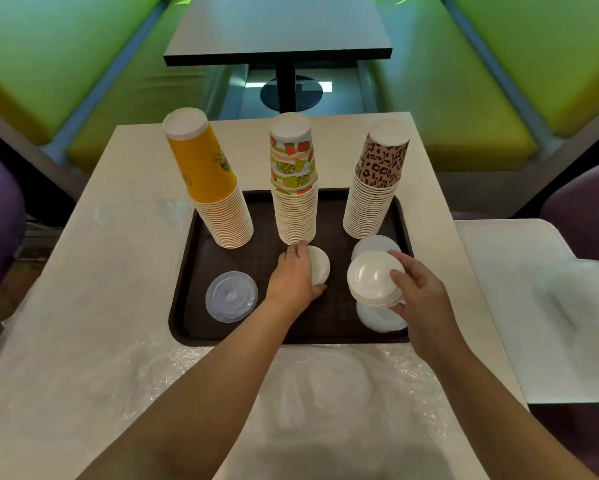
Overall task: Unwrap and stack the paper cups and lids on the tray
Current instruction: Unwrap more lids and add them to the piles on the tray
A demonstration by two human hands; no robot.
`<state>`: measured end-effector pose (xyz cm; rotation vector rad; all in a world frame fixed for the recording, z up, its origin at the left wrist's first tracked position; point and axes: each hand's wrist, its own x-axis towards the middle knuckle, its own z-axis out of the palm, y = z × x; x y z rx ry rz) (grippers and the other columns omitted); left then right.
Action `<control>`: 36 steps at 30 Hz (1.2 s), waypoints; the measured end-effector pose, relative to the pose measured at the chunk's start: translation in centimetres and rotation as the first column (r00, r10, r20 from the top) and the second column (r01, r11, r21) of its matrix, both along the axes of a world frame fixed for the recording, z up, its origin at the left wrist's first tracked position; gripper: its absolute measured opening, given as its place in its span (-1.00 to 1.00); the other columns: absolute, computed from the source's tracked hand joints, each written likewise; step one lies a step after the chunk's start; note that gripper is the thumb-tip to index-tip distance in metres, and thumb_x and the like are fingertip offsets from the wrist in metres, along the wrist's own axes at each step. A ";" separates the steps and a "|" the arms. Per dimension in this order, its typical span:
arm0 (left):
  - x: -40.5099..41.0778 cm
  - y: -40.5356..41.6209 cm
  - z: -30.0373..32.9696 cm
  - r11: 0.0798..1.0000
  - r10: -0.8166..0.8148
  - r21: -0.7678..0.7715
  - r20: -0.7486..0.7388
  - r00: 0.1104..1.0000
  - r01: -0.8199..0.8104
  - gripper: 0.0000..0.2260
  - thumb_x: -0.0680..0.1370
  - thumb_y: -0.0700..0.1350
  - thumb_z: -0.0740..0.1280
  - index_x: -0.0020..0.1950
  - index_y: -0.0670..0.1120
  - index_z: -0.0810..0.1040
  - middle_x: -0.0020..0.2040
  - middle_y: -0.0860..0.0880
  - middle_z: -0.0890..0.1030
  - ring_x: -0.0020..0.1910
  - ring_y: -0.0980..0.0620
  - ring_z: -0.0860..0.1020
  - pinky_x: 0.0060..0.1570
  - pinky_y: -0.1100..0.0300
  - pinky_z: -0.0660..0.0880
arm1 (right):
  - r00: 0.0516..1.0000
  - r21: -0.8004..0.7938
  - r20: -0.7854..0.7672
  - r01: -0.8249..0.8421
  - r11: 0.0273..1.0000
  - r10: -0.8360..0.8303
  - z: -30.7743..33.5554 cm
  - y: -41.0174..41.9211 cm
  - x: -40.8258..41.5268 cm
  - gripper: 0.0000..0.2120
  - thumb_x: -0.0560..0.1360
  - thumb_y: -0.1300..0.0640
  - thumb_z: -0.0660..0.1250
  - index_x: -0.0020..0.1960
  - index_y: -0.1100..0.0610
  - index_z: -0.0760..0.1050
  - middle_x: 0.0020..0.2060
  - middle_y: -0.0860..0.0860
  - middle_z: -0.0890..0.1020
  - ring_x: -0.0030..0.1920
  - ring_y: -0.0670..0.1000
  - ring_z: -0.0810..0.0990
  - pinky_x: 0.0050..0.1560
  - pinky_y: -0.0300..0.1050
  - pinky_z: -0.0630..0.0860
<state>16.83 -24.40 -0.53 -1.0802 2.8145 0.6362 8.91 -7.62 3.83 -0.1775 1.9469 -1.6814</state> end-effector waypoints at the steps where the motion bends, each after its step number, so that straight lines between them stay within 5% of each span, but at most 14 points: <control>1: 0.0 -0.2 0.0 1.000 0.011 0.019 -0.010 1.000 -0.011 -0.18 0.39 0.02 0.50 0.46 -0.17 0.09 0.39 -0.17 0.30 0.35 -0.16 0.32 0.23 -0.01 0.40 | 1.000 0.000 0.001 -0.017 1.000 0.017 0.0 -0.3 0.1 -0.70 0.57 0.23 0.24 0.21 -0.08 0.47 0.09 -0.15 0.52 0.18 0.03 0.46 0.18 -0.02 0.52; 6: 1.5 -1.1 0.5 0.988 0.048 0.146 -0.001 0.999 -0.047 -0.02 0.33 0.04 0.55 0.52 -0.17 -0.01 0.47 -0.18 0.19 0.44 -0.16 0.23 0.35 -0.02 0.30 | 0.990 0.070 -0.039 -0.130 0.989 0.133 0.1 -2.3 1.5 -0.69 0.56 0.23 0.25 0.26 -0.01 0.46 0.19 -0.02 0.49 0.23 0.02 0.42 0.28 0.06 0.45; 10: 4.0 -1.9 1.5 0.957 0.199 0.216 -0.007 0.980 -0.192 -0.35 0.52 -0.15 0.37 0.51 -0.14 0.11 0.44 -0.16 0.32 0.37 -0.11 0.38 0.30 0.05 0.39 | 0.968 0.125 -0.004 -0.249 0.960 0.251 -0.9 -3.7 3.3 -0.61 0.56 0.23 0.25 0.37 0.02 0.37 0.19 -0.06 0.45 0.23 -0.02 0.40 0.28 0.05 0.46; 13: 5.7 -1.9 1.6 0.921 0.251 0.311 -0.018 0.968 -0.233 -0.64 0.59 -0.16 0.26 0.38 -0.17 0.35 0.16 -0.16 0.57 0.07 -0.08 0.58 0.08 0.06 0.55 | 0.950 0.177 0.043 -0.312 0.933 0.309 -2.0 -4.7 4.4 -0.59 0.58 0.21 0.22 0.40 0.02 0.30 0.20 -0.06 0.42 0.20 -0.04 0.37 0.24 -0.03 0.47; 15: 6.4 -1.3 1.5 0.865 0.274 0.432 0.016 0.962 -0.254 -0.72 0.61 -0.11 0.23 0.30 -0.17 0.43 -0.05 -0.15 0.64 -0.08 -0.07 0.63 0.01 0.02 0.58 | 0.946 0.214 0.053 -0.324 0.922 0.320 -2.7 -5.3 4.8 -0.59 0.59 0.20 0.20 0.41 0.02 0.28 0.23 -0.02 0.43 0.19 -0.04 0.37 0.23 -0.04 0.46; 18: 6.7 -0.2 1.3 0.798 0.282 0.549 0.024 0.959 -0.249 -0.71 0.61 -0.10 0.23 0.31 -0.18 0.45 -0.09 -0.16 0.65 -0.12 -0.07 0.65 0.00 0.02 0.60 | 0.941 0.258 0.090 -0.339 0.905 0.327 -3.5 -6.0 5.1 -0.58 0.60 0.20 0.16 0.44 0.04 0.25 0.32 0.05 0.42 0.25 0.03 0.39 0.27 -0.03 0.40; 23: 7.0 0.4 1.0 0.823 0.297 0.514 -0.028 0.955 -0.241 -0.69 0.59 -0.11 0.28 0.31 -0.16 0.48 0.01 -0.14 0.64 -0.15 -0.01 0.63 -0.13 0.17 0.59 | 0.935 0.304 0.050 -0.350 0.886 0.352 -4.4 -6.4 5.5 -0.56 0.60 0.25 0.13 0.47 0.09 0.20 0.36 0.07 0.38 0.31 0.05 0.37 0.21 -0.13 0.33; 28: 7.5 0.3 0.7 0.856 0.302 0.454 -0.051 0.952 -0.247 -0.62 0.56 -0.10 0.33 0.36 -0.16 0.44 0.20 -0.12 0.58 0.01 -0.05 0.62 0.09 0.09 0.55 | 0.931 0.313 -0.027 -0.338 0.888 0.364 -4.9 -7.0 6.3 -0.47 0.55 0.31 0.18 0.48 0.08 0.17 0.40 0.09 0.34 0.35 0.09 0.35 0.36 0.03 0.34; 31: 8.0 0.4 1.2 0.898 0.264 0.384 -0.078 0.961 -0.215 -0.60 0.55 -0.09 0.33 0.38 -0.14 0.41 0.24 -0.11 0.55 0.11 -0.03 0.57 0.15 0.13 0.50 | 0.940 0.344 -0.065 -0.294 0.892 0.334 -4.6 -6.7 6.5 -0.44 0.59 0.26 0.18 0.52 0.09 0.06 0.49 0.05 0.21 0.45 0.07 0.24 0.38 -0.05 0.25; 36: 10.0 1.6 3.8 0.932 0.264 0.321 -0.290 0.920 -0.166 -0.80 0.55 -0.07 0.33 0.15 -0.09 0.50 0.02 -0.02 0.59 -0.08 0.10 0.55 -0.05 0.26 0.52 | 0.894 0.205 -0.335 -0.240 0.949 0.298 -2.4 -4.0 7.6 -0.63 0.54 0.22 0.30 0.30 -0.01 0.37 0.25 -0.05 0.45 0.18 -0.15 0.45 0.11 -0.36 0.40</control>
